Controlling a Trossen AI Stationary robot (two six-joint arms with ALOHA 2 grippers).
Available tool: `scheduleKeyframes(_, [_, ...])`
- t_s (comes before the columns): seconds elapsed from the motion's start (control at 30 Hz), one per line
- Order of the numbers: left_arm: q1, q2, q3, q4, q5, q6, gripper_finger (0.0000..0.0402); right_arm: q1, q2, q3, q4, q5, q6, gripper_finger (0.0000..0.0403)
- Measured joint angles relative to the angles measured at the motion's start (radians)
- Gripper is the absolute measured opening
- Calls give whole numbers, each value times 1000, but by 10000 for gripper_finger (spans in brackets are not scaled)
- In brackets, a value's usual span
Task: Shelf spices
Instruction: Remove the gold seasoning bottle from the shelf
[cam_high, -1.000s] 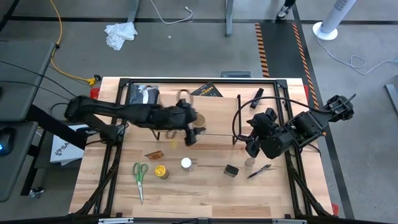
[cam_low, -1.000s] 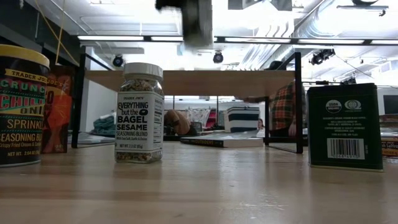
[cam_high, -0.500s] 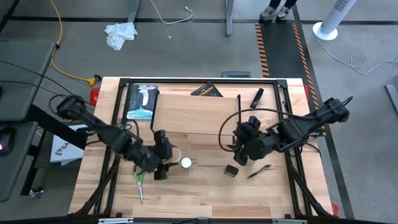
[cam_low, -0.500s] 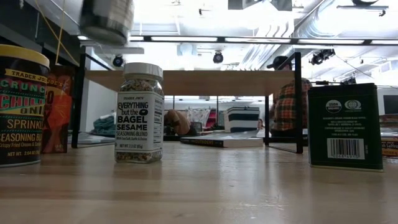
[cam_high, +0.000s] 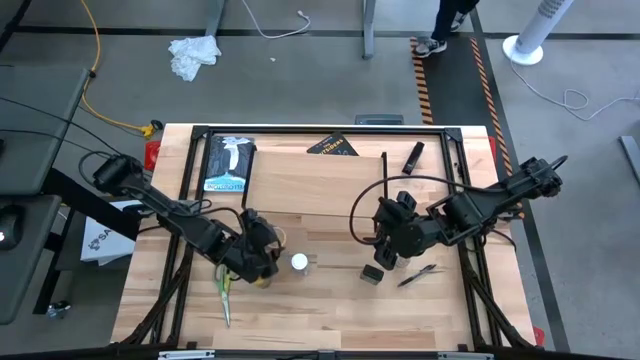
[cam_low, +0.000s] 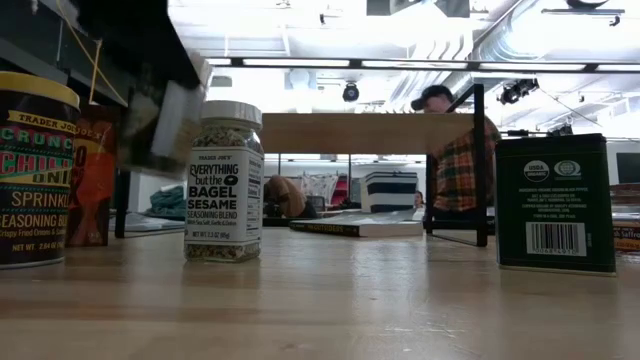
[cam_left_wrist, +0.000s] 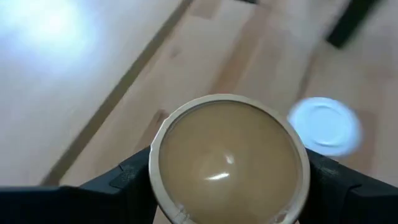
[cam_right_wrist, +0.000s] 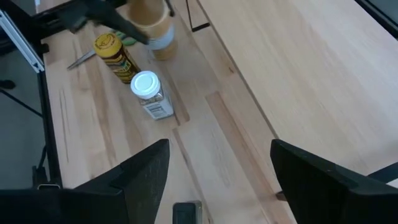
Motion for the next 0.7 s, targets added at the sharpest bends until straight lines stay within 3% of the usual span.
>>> scheduleKeyframes(0.27, [3,-1,-185,258,-40,-145,267,0,0,0,1,0,0,275])
scheduleKeyframes(0.57, [32,-1,-263,287,-38,-224,267,0,0,1,23,1,-8,275])
scheduleKeyframes(0.7, [69,-1,-263,292,35,-245,326,-1,0,1,23,3,-8,275])
